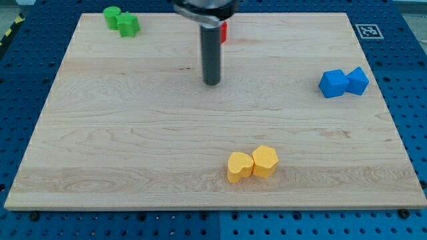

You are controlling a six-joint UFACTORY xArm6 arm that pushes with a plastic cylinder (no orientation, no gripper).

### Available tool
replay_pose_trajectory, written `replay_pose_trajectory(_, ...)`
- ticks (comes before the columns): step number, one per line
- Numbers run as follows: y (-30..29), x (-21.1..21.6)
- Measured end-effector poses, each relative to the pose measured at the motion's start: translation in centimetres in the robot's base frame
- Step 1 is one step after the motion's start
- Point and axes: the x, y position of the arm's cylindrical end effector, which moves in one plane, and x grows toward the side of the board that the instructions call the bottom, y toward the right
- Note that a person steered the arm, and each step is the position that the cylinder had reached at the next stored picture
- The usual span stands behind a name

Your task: Move your arm to top center

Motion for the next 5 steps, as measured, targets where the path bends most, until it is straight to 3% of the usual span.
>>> replay_pose_trajectory(3, 3.5, -1.6)
replay_pose_trajectory(5, 6.2, -8.7)
